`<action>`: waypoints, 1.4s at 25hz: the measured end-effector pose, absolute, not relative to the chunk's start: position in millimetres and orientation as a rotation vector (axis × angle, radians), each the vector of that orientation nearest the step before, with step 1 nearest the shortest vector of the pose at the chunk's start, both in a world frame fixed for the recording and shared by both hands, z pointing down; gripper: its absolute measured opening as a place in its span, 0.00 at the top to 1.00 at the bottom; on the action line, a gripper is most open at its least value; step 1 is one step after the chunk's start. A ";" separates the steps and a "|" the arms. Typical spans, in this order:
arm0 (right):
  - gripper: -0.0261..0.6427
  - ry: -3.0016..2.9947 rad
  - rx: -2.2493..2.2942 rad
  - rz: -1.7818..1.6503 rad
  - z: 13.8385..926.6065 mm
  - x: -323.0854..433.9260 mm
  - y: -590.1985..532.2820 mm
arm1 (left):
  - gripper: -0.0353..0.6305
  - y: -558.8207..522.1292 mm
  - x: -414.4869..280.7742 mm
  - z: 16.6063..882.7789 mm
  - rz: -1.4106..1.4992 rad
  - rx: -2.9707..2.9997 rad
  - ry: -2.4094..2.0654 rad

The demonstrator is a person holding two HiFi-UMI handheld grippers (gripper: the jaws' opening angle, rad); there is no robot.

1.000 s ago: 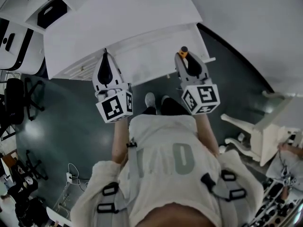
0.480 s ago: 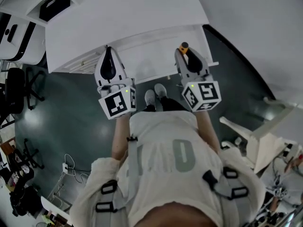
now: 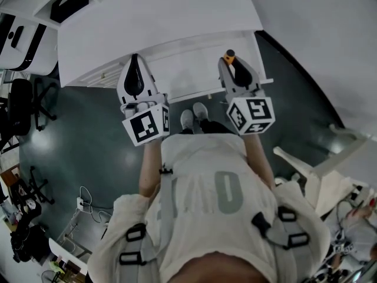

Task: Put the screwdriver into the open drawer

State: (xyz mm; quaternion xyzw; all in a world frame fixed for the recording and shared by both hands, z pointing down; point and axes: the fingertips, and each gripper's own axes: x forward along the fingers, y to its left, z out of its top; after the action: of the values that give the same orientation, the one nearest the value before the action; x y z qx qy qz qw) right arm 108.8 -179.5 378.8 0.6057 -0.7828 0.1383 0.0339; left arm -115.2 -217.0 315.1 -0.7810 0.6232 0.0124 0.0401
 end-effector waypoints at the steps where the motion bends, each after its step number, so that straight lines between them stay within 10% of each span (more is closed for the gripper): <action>1: 0.81 -2.410 1.861 0.430 379.7 109.4 -180.0 | 0.94 -216.3 -114.6 315.5 0.033 -2.391 1.910; 35: 0.81 -2.034 1.431 1.074 552.8 92.7 -242.1 | 0.94 -216.0 -107.3 330.6 -0.030 -2.390 1.906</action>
State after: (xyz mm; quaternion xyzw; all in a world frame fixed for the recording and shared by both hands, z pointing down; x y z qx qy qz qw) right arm 92.7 -242.1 552.8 0.5158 -0.7333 0.3874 0.2147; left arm -107.3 -216.0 330.6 -0.7811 0.6229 -0.0097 0.0422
